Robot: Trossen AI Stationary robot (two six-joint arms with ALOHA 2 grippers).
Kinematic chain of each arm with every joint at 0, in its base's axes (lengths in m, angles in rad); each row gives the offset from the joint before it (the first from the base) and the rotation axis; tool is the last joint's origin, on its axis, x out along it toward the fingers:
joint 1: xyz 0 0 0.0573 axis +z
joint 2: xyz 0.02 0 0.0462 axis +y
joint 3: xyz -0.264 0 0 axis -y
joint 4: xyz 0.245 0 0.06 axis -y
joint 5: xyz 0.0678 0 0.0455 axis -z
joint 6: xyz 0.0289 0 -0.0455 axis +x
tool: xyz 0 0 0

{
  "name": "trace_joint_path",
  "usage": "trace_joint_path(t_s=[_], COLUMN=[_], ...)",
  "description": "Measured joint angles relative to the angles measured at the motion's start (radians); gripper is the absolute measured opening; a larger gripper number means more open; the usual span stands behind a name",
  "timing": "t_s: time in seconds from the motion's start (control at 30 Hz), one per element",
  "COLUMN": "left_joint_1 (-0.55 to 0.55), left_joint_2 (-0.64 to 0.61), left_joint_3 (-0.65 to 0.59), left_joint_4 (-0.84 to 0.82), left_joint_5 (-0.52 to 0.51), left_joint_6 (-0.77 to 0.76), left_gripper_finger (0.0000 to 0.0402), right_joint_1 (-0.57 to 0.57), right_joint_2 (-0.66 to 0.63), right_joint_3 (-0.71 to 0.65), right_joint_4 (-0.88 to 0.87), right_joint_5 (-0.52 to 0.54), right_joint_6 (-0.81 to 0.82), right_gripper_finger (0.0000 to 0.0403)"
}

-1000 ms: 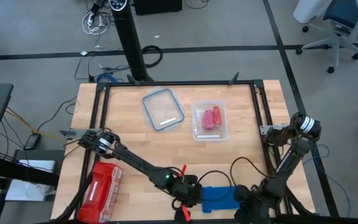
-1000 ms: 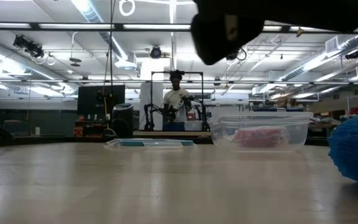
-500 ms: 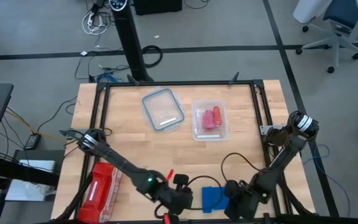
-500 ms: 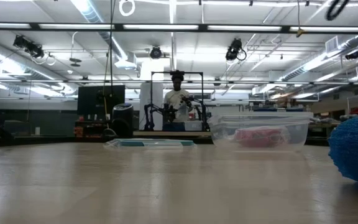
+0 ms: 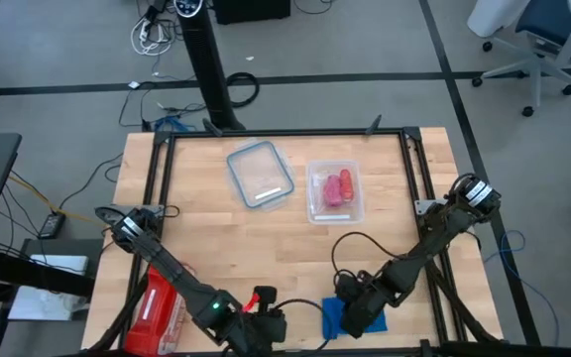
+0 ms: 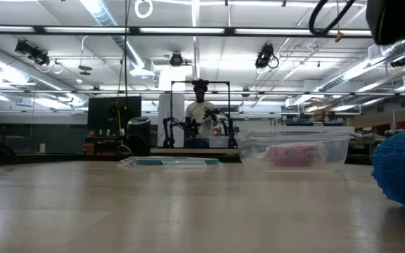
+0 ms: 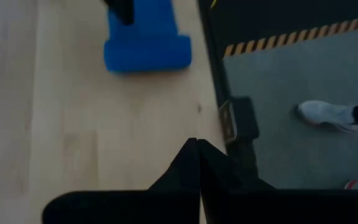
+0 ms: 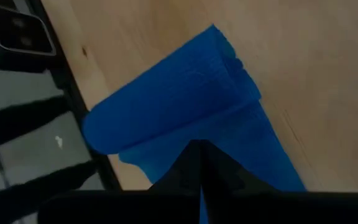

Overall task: Roll bandage
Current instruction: Roll the blue bandage

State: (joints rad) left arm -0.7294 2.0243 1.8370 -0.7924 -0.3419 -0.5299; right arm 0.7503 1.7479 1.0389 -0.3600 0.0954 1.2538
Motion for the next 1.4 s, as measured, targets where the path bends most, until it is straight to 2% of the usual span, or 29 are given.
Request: trace_joint_path(t_s=[0.1,0.43,0.7,1.1,1.27,1.4], left_joint_1=[-0.014,-0.045,-0.044,-0.045,-0.045,-0.045], left_joint_2=[0.0,-0.004,-0.027,-0.034,-0.035,-0.035], left_joint_3=[0.0,0.0,-0.001,-0.001,-0.001,-0.001], left_joint_4=[-0.043,-0.074,-0.152,-0.145,-0.145,-0.144], left_joint_5=[-0.011,-0.05,-0.075,-0.077,-0.075,-0.061], left_joint_6=[-0.036,-0.09,-0.129,-0.13,-0.136,-0.137], left_gripper_finger=[0.0001,0.0001,0.0001,0.0001,0.0001,0.0001], right_joint_1=[-0.009,-0.015,-0.06,-0.209,-0.268,-0.274], right_joint_2=[0.028,0.074,0.154,0.166,0.167,0.167], right_joint_3=[0.0,0.0,0.003,0.005,0.004,0.004], right_joint_4=[0.03,0.058,0.227,0.302,0.325,0.311], right_joint_5=[-0.036,-0.043,-0.099,-0.024,-0.064,-0.102], right_joint_6=[-0.021,-0.049,-0.096,-0.23,-0.267,-0.268], right_gripper_finger=[0.0003,0.0002,0.0002,0.0001,0.0002,0.0001])
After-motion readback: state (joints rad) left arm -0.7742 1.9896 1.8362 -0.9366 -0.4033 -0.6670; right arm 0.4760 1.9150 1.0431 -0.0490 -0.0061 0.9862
